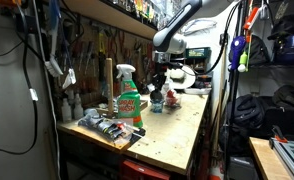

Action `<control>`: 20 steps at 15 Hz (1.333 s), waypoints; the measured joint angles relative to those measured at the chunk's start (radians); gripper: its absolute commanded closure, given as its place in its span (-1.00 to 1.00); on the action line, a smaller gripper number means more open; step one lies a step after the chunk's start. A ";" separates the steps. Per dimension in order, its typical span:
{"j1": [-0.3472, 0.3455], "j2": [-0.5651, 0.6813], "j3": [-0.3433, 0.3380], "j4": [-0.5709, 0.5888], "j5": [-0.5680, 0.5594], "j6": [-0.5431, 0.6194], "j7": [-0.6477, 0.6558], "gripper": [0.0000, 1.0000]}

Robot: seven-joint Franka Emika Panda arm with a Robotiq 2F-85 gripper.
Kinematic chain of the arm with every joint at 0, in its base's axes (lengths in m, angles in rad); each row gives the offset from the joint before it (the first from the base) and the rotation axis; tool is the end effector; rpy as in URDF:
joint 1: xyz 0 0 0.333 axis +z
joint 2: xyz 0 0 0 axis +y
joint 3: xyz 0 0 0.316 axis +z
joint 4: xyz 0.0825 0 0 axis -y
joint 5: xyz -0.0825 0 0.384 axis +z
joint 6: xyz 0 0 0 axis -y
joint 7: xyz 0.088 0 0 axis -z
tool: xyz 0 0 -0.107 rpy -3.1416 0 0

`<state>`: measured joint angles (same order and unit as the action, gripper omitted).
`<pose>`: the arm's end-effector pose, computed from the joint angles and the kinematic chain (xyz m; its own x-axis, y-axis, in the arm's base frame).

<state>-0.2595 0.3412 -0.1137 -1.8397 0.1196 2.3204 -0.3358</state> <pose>0.6056 -0.2292 0.3584 0.9830 -0.1029 0.1521 -0.1025 -0.9947 -0.0106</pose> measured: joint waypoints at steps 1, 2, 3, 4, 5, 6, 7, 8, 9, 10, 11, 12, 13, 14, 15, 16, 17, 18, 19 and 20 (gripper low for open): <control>-0.003 -0.009 0.000 -0.004 0.004 0.000 -0.001 0.72; -0.007 -0.021 0.000 -0.009 0.014 0.000 -0.005 0.72; -0.013 -0.038 0.000 -0.019 0.029 0.000 -0.017 0.72; -0.019 -0.058 0.000 -0.033 0.048 -0.001 -0.037 0.72; -0.026 -0.082 0.000 -0.050 0.068 -0.003 -0.064 0.72; -0.034 -0.109 0.000 -0.070 0.087 -0.008 -0.094 0.72; -0.042 -0.137 0.000 -0.090 0.106 -0.021 -0.126 0.72; -0.048 -0.163 -0.001 -0.107 0.125 -0.047 -0.157 0.72; -0.053 -0.188 -0.004 -0.120 0.145 -0.086 -0.188 0.72; -0.057 -0.211 -0.011 -0.130 0.164 -0.136 -0.223 0.72; -0.060 -0.232 -0.021 -0.137 0.179 -0.197 -0.264 0.72; -0.064 -0.250 -0.033 -0.139 0.191 -0.262 -0.304 0.72; -0.068 -0.268 -0.050 -0.139 0.202 -0.332 -0.345 0.72; -0.073 -0.282 -0.069 -0.136 0.209 -0.406 -0.386 0.72; -0.078 -0.293 -0.089 -0.131 0.211 -0.483 -0.424 0.72; -0.083 -0.300 -0.112 -0.122 0.211 -0.564 -0.463 0.72; -0.090 -0.301 -0.133 -0.106 0.210 -0.643 -0.501 0.72; -0.096 -0.297 -0.151 -0.087 0.210 -0.716 -0.533 0.72; -0.103 -0.287 -0.168 -0.062 0.210 -0.785 -0.560 0.72; -0.109 -0.272 -0.181 -0.035 0.213 -0.846 -0.585 0.72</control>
<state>-0.3689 0.0694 -0.2949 -1.8752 0.3326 1.4741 -0.9206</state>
